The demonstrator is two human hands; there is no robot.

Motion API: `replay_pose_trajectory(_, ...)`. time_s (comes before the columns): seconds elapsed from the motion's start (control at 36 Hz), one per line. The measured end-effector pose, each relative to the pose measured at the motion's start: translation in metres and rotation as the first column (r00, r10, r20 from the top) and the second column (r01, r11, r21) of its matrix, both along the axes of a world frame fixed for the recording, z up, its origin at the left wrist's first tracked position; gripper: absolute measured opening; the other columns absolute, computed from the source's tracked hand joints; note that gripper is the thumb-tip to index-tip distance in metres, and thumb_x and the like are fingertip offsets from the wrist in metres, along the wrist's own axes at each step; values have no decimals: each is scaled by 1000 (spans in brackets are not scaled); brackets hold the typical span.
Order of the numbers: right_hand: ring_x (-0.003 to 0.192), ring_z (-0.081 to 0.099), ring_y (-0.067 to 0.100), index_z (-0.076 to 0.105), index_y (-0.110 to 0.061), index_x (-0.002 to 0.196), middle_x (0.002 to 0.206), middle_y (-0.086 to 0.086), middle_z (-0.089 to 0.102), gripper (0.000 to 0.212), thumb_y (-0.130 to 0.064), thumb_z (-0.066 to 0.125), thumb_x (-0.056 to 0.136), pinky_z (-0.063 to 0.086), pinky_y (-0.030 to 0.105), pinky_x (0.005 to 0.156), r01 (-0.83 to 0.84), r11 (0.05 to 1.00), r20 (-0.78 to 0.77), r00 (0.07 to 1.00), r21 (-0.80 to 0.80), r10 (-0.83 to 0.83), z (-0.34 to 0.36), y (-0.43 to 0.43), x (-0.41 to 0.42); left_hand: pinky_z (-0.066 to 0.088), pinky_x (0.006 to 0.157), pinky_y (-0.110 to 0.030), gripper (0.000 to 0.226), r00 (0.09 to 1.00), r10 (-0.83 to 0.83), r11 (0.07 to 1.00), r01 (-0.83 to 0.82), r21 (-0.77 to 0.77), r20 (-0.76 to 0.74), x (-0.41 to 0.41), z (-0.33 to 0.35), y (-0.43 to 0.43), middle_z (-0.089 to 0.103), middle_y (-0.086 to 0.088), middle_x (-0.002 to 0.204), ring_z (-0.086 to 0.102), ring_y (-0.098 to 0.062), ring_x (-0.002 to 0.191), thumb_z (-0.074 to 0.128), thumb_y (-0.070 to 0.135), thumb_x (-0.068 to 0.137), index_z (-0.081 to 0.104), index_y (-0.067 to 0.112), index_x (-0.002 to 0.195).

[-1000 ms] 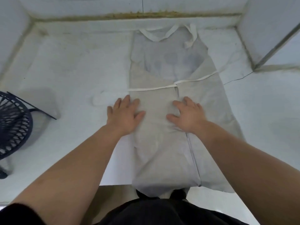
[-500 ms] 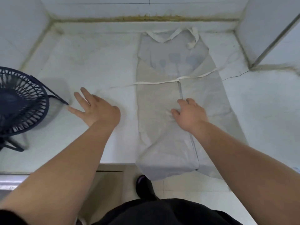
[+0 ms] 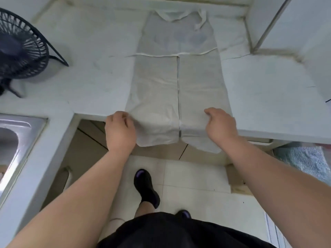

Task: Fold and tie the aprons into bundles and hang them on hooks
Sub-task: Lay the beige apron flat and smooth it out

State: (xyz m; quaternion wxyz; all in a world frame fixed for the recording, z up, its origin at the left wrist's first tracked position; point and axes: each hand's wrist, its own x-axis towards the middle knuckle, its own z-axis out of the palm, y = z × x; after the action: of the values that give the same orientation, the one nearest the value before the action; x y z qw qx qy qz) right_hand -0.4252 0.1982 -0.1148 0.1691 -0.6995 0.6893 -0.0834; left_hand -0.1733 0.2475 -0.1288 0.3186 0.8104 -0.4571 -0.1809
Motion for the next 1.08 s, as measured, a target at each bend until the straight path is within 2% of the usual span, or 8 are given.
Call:
replay_pose_trajectory(0.11, 121, 51, 31, 56, -15, 130, 131, 11, 57, 51, 4, 46, 83, 36, 34, 98, 123, 991, 102, 988, -43, -118, 0, 13, -19, 45, 66, -33, 34, 929, 222, 969, -176, 175, -297, 1, -5, 6, 58, -15, 101, 57, -39, 98, 40, 31, 101, 51, 2, 114)
replay_pose_trajectory(0.28, 128, 39, 36, 49, -7, 135, 141, 20, 37, 50, 3, 44, 86, 29, 35, 110, 450, 891, 290, 862, -58, -416, -3, 17, -38, 41, 99, -41, 59, 618, 398, 917, -239, 320, -678, 7, -14, -13, 51, -1, 131, 50, -22, 115, 50, 47, 96, 38, 11, 141)
replay_pose_trajectory(0.42, 119, 45, 28, 52, -4, 129, 131, 16, 44, 39, 3, 38, 93, 29, 20, 96, 505, 855, 413, 808, -119, -420, -17, 34, -28, 35, 95, -36, 66, 635, 377, 925, -218, 311, -674, -1, -20, -19, 42, 0, 145, 41, -24, 130, 53, 51, 93, 35, 14, 145)
replay_pose_trajectory(0.56, 70, 42, 19, 44, -14, 74, 73, 2, 42, 19, -11, 50, 91, 33, 26, 62, 716, 688, 623, 486, 119, -613, -31, 42, -33, 34, 86, -32, 52, 683, 340, 937, -188, 295, -646, 4, -24, -10, 51, 5, 111, 44, -18, 100, 53, 55, 91, 54, 15, 125)
replay_pose_trajectory(0.67, 88, 53, 26, 54, -7, 94, 84, 7, 56, 12, -16, 48, 89, 41, 35, 75, 651, 588, 652, 185, 479, -736, -27, 36, -29, 39, 75, -32, 44, 719, 326, 939, -171, 298, -613, 11, -25, -3, 54, 3, 90, 48, -20, 82, 56, 59, 87, 59, 17, 100)
replay_pose_trajectory(0.86, 78, 57, 23, 56, -16, 75, 79, 4, 59, 16, -14, 53, 90, 44, 30, 69, 474, 743, 702, 309, 471, -642, -22, 42, -37, 48, 83, -29, 37, 493, 243, 969, -79, 235, -835, 10, -15, 11, 67, 8, 112, 63, -9, 98, 46, 46, 98, 61, 18, 117)
replay_pose_trajectory(0.94, 88, 64, 26, 66, -11, 91, 93, 8, 67, 18, -28, 61, 87, 51, 39, 82, 404, 747, 750, 189, 528, -633, -18, 44, -43, 49, 94, -36, 40, 472, 242, 965, -25, 262, -848, 16, -11, 17, 69, 6, 115, 65, -14, 105, 45, 46, 98, 62, 20, 122)
replay_pose_trajectory(1.08, 108, 61, 33, 58, -9, 126, 118, 15, 65, 56, -47, 27, 98, 46, 45, 98, 279, 672, 701, -6, 686, -713, -12, 44, -49, 51, 71, -33, 26, 492, 267, 957, -33, 289, -828, 10, 0, 25, 71, 6, 96, 67, -14, 88, 50, 42, 97, 65, 20, 98)
